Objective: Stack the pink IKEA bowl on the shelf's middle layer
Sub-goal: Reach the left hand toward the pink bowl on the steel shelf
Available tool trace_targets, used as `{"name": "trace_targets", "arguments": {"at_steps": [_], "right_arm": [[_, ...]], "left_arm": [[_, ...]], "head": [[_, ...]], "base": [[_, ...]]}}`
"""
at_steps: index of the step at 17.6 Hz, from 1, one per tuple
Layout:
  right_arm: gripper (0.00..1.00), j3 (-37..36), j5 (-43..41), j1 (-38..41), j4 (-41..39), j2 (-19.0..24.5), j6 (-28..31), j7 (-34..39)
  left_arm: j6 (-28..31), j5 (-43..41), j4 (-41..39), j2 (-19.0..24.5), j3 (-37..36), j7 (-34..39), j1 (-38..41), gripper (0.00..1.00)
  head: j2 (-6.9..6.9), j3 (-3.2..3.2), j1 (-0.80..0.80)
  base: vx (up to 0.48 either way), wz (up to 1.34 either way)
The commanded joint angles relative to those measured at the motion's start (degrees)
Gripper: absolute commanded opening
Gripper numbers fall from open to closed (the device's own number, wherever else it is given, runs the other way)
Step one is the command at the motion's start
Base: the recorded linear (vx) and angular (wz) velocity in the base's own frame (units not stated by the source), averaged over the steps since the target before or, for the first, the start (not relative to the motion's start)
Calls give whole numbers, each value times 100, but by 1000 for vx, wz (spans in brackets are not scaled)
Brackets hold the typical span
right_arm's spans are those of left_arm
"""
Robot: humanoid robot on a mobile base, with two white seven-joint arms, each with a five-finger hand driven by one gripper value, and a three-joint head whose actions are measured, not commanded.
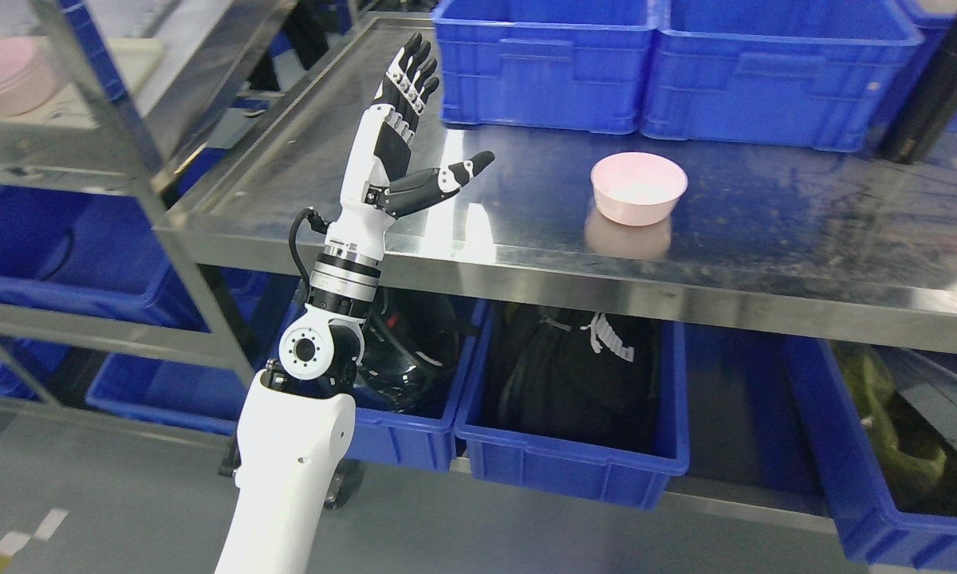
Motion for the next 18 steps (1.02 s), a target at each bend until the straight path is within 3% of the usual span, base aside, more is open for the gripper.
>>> {"name": "trace_targets", "arguments": {"at_steps": [1,5,6,8,9,11,13,15,17,18], "right_arm": [[100,18,3,-1,-100,-100,4,1],[100,26,3,-1,-100,-100,4,1],[100,26,3,-1,-100,-100,4,1],[100,26,3,-1,-100,-100,4,1],[100,26,3,-1,-100,-100,4,1],[100,26,3,-1,-100,-100,4,1],[100,26,3,-1,-100,-100,4,1],[100,26,3,-1,-100,-100,4,1],[100,26,3,-1,-100,-100,4,1],[100,18,3,-1,-100,-100,4,1]], "left_arm": [[-24,-2,-17,100,-55,-2,103,99],[-103,-11,-192,100,-19,-38,17,99],[-68,-254,-262,305,-10,-133,-237,95],[228,-1986,-255,1050,-88,-370,-1069,94],[622,-2745,-237,1342,-159,-615,-1283,95],[1091,-3726,-237,1546,-492,-1876,-1521,95],[735,-3851,-245,1835,-651,-2707,-1732,94],[302,-3965,-237,2178,-880,-2753,-1829,84],[301,-4578,-228,2215,-933,-3006,-2049,87],[301,-4833,-219,2128,-968,-3678,-2215,93]], "head": [[0,0,0],[-1,0,0],[-1,0,0],[-1,0,0],[-1,0,0],[-1,0,0],[0,0,0],[-1,0,0],[-1,0,0],[-2,0,0]], "base": [[103,-890],[110,-577],[79,-258],[73,-226],[46,-162],[34,-133],[11,-52],[0,0],[0,0],[0,0]]}}
